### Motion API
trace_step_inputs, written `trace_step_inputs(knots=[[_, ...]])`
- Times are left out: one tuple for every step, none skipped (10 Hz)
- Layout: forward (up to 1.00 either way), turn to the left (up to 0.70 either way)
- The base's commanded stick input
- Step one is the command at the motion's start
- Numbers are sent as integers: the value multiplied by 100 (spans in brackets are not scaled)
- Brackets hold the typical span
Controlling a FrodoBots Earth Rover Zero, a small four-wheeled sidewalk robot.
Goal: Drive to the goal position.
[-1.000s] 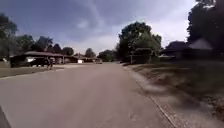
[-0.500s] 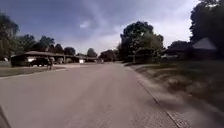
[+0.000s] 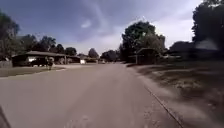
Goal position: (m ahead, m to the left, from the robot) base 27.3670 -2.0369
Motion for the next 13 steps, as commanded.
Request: trace_step_inputs(knots=[[70, 3], [70, 3], [70, 3], [70, 3], [70, 3], [70, 3], [70, 3], [70, -13], [70, -35], [70, -35], [70, 3], [70, 3], [70, 3]])
